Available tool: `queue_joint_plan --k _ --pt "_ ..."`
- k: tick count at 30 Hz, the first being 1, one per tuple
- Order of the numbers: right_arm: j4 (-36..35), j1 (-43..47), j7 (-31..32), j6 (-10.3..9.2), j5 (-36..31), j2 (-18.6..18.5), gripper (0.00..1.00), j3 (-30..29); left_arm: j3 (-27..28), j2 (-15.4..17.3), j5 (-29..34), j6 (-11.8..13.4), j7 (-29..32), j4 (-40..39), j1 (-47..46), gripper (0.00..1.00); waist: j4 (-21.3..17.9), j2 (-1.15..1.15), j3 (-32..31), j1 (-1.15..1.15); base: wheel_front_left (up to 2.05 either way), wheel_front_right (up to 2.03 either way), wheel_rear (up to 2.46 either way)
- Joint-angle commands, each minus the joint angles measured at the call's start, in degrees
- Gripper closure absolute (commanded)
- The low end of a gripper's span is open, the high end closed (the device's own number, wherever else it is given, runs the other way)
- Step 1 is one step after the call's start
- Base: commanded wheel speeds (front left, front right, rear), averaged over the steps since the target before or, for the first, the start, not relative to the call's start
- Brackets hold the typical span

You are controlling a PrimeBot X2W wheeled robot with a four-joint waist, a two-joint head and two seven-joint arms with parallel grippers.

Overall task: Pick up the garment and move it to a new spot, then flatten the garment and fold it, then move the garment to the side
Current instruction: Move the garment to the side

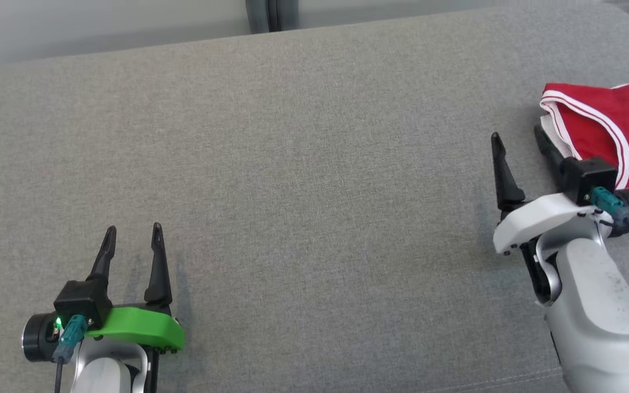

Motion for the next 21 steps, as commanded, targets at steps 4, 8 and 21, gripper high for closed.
queue_joint_plan --k 4,8,21 --pt "-3.5 6.3 -0.11 -0.1 2.75 1.58 0.0 2.35 0.69 0.22 -0.49 0.12 0.0 1.4 2.5 0.0 1.91 0.0 -6.3 0.0 0.0 0.0 0.0" --pt "-4.88 10.64 -0.11 -0.1 3.48 2.45 0.0 3.84 1.36 0.22 -0.73 0.61 0.0 2.4 4.57 0.0 2.13 0.0 -9.43 0.0 0.0 0.0 0.0" --pt "-8.03 18.15 -0.11 -0.1 4.4 4.04 0.0 5.93 2.53 0.22 -1.04 1.12 0.0 3.67 7.92 0.0 1.73 0.0 -13.25 0.0 0.0 0.0 0.0"
